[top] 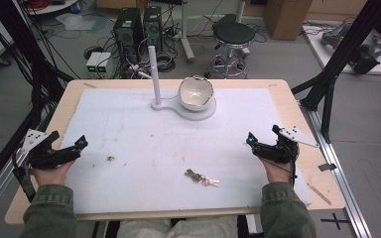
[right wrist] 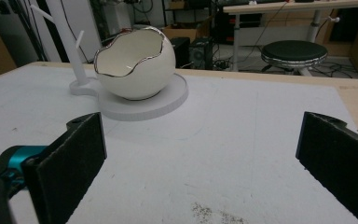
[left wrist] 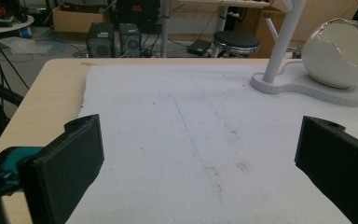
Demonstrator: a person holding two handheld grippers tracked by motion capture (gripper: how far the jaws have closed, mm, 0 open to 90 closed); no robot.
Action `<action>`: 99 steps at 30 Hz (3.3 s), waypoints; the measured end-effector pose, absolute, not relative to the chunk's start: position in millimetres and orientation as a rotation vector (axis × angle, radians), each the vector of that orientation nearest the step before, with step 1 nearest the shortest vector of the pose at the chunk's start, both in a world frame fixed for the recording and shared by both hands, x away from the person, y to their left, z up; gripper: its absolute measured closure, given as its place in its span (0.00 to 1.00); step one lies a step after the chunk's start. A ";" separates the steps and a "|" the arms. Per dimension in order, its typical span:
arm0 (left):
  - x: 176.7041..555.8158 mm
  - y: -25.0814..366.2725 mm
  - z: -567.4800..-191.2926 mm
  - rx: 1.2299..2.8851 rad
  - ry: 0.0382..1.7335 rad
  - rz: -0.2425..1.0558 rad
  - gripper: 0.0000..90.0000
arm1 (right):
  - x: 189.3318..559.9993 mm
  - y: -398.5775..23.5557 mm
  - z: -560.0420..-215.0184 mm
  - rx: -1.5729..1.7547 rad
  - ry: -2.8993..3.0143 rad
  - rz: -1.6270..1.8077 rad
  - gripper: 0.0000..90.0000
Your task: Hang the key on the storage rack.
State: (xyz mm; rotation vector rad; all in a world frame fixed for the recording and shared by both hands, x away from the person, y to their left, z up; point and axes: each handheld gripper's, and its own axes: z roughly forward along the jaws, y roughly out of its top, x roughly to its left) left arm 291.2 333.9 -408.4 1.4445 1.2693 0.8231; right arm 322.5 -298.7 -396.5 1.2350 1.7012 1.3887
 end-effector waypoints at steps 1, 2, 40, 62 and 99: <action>291.2 333.9 -408.4 1.445 1.269 0.823 0.02 | 322.8 -298.6 -396.7 1.231 1.703 1.388 0.01; 291.2 333.9 -408.5 1.444 1.269 0.822 0.02 | 322.8 -298.3 -396.7 1.233 1.702 1.389 0.01; 294.8 330.8 -411.1 1.482 1.250 0.779 0.02 | 319.9 -280.0 -395.1 1.148 1.855 1.404 0.01; 297.7 330.8 -413.1 1.495 1.255 0.750 0.02 | 317.7 -245.8 -396.0 1.031 2.027 1.357 0.01; 298.1 330.2 -413.2 1.500 1.253 0.749 0.02 | 316.2 -204.2 -408.4 0.889 2.298 1.205 0.01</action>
